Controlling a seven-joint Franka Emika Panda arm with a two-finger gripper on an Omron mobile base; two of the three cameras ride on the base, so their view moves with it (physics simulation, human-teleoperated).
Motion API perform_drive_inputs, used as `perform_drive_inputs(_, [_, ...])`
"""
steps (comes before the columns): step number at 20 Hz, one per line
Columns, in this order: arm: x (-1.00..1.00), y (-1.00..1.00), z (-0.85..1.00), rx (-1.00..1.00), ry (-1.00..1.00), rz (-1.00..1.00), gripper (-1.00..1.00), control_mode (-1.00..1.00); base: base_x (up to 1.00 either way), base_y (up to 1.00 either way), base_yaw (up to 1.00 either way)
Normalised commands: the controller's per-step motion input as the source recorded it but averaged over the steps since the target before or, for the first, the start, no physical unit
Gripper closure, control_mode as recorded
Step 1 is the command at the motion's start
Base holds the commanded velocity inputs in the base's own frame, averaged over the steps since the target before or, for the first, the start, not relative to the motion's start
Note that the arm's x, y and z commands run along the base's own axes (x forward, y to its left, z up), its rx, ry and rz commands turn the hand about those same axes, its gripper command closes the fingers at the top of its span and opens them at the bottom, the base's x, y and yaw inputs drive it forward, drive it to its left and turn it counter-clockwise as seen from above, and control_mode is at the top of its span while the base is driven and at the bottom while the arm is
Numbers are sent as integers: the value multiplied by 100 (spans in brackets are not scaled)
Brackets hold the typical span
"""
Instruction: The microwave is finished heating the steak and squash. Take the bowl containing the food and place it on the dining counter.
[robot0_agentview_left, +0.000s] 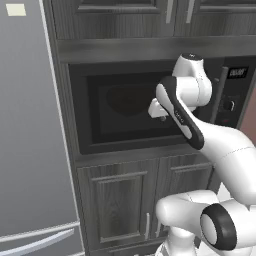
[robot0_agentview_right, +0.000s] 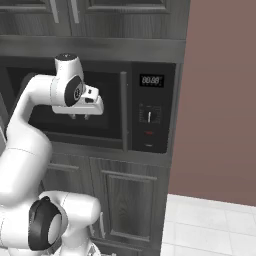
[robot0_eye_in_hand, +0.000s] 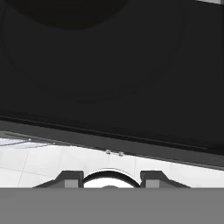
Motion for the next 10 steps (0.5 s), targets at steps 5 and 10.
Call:
perform_drive_inputs(5, [-22,0,0,0,-1,0,-100,-100,0,0,0])
perform_drive_inputs(10, [-39,0,0,-1,-10,0,-100,-100,0,0,0])
